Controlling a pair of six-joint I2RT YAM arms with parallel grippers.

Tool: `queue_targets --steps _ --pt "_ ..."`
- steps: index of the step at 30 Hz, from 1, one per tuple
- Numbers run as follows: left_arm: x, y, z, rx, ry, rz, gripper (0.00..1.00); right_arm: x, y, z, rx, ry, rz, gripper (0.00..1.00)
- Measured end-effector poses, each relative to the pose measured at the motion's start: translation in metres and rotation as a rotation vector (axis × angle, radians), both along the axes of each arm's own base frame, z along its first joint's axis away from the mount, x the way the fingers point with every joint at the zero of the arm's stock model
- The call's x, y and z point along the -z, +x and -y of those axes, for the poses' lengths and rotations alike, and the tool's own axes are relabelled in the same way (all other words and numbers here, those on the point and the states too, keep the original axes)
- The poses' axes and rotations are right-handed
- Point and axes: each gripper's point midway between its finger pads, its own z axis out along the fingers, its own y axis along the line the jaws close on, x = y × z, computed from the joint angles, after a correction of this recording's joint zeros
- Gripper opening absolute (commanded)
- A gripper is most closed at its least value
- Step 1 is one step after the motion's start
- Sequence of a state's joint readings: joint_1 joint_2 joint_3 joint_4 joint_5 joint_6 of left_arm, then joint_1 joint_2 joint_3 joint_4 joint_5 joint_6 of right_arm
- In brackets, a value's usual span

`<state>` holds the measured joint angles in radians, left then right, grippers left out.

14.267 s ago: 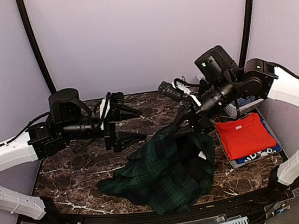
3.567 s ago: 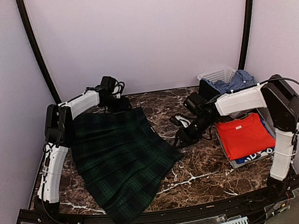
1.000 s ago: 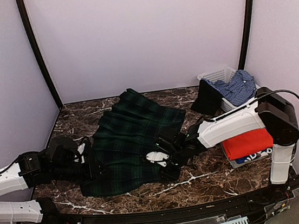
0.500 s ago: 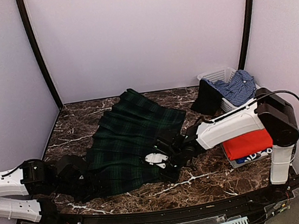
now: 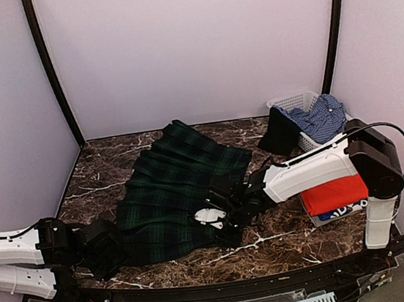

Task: Fold and stack the mixed laundry pile
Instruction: Pick up the flattened skirt from the center of the board.

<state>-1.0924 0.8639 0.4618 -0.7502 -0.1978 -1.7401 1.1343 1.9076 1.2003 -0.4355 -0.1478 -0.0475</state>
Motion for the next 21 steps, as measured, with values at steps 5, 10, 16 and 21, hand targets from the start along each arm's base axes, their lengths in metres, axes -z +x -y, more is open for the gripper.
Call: queue_targets --steps 5,10,16,21 --pt "0.015 -0.002 -0.007 -0.04 0.086 -0.046 0.52 -0.001 0.0 0.001 0.0 -0.013 0.006 0.0" --pt "0.021 0.001 -0.011 -0.087 0.114 -0.068 0.45 -0.001 -0.001 0.002 -0.002 -0.02 0.006 0.0" --pt "0.026 0.013 -0.016 -0.154 0.095 -0.061 0.3 0.0 -0.002 0.0 -0.007 -0.026 0.004 0.0" --pt "0.027 0.024 -0.018 -0.152 0.103 -0.042 0.09 0.0 -0.003 -0.002 -0.012 -0.026 0.005 0.0"
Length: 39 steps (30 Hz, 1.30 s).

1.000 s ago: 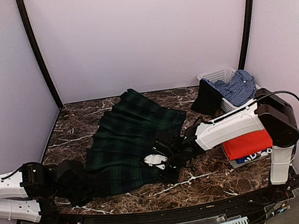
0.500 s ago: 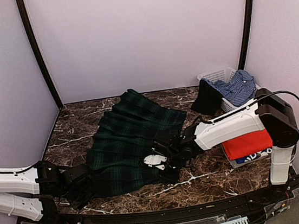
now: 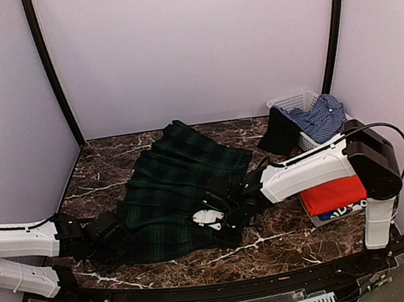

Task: Fold and stack the mixed laundry pile
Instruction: Pick up the flattened skirt from the center of the board.

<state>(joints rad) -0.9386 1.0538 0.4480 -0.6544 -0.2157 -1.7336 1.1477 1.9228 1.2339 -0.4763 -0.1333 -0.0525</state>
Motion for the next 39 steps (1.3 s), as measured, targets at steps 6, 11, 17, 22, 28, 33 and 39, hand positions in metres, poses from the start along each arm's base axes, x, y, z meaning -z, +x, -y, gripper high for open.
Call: queue_targets --steps 6,11,17,22,28,33,39 --pt "-0.005 0.006 0.001 0.014 -0.013 0.041 0.0 -0.001 0.0 -0.001 -0.01 -0.003 0.002 0.0" --pt "-0.027 0.013 -0.002 0.0 -0.073 0.132 0.0 -0.003 0.001 -0.002 -0.016 -0.014 0.006 0.28" --pt "-0.037 0.013 -0.01 -0.01 -0.08 0.173 0.0 -0.004 0.007 0.001 0.032 -0.044 0.034 0.35" --pt "-0.028 0.012 -0.012 -0.004 -0.017 0.13 0.0 -0.018 0.013 0.012 0.077 -0.073 0.102 0.27" --pt "-0.042 0.023 -0.003 0.001 -0.022 0.158 0.0 -0.035 -0.016 0.007 0.032 -0.043 0.127 0.32" --pt "-0.055 0.032 0.001 0.0 -0.035 0.192 0.0 -0.018 -0.026 0.01 0.021 -0.085 0.116 0.33" --pt "-0.06 0.034 0.0 -0.002 -0.039 0.207 0.0 0.003 -0.013 0.018 0.053 -0.154 0.159 0.34"
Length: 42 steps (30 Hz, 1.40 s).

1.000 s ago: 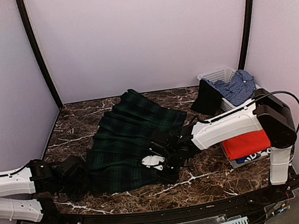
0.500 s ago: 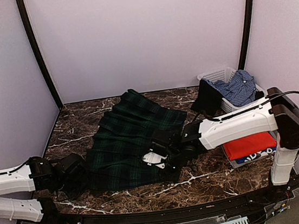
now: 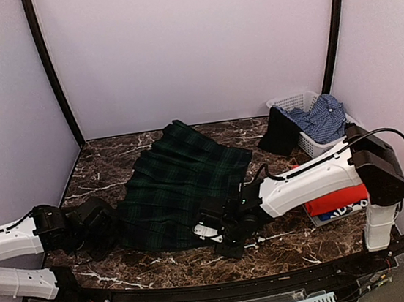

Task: Fold and stack the mixed laundry pile
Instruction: Pick up the flattened skirt from the center of the board.

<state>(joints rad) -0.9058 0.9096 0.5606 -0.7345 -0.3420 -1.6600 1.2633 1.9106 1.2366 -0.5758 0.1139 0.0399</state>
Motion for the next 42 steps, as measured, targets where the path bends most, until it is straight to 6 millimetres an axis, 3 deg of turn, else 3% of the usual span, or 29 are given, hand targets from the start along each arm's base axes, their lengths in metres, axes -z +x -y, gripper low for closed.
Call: queue_targets --steps 9,19,29,33,42 --pt "-0.001 0.001 -0.001 -0.005 -0.006 0.005 0.0 -0.003 0.011 0.002 0.017 -0.012 0.061 0.34" --pt "-0.007 0.005 -0.001 -0.012 -0.006 0.019 0.0 -0.029 0.015 -0.002 -0.014 0.04 0.104 0.34" --pt "-0.011 0.009 -0.002 -0.022 -0.002 0.027 0.0 -0.03 0.029 0.001 -0.025 0.04 0.127 0.36" --pt "-0.01 0.01 -0.003 -0.022 0.007 0.024 0.0 -0.032 0.032 -0.001 -0.035 0.044 0.14 0.42" --pt "-0.013 0.018 -0.004 -0.03 0.006 0.031 0.0 -0.022 0.046 0.0 -0.049 0.028 0.166 0.39"
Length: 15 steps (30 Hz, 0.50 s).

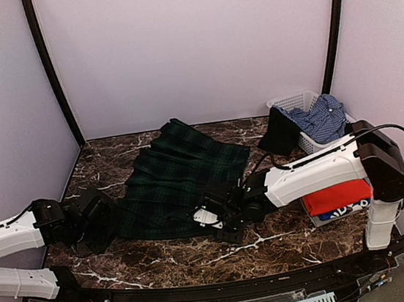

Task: Fold and stack the mixed laundry pile
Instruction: Pick up the flattened skirt from the center of the board.

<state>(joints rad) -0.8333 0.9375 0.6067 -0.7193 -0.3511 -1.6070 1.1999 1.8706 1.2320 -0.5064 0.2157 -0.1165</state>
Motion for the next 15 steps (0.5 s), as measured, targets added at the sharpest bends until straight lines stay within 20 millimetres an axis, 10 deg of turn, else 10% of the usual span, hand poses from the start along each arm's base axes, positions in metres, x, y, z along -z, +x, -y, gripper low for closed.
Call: queue_targets --steps 9,15 --pt "0.002 0.01 -0.002 -0.008 0.0 -0.003 0.0 0.02 0.02 -0.005 0.008 -0.063 0.057 0.17" --pt "0.003 0.013 -0.002 0.005 0.006 -0.005 0.0 0.017 0.019 -0.009 -0.009 -0.06 0.061 0.3"
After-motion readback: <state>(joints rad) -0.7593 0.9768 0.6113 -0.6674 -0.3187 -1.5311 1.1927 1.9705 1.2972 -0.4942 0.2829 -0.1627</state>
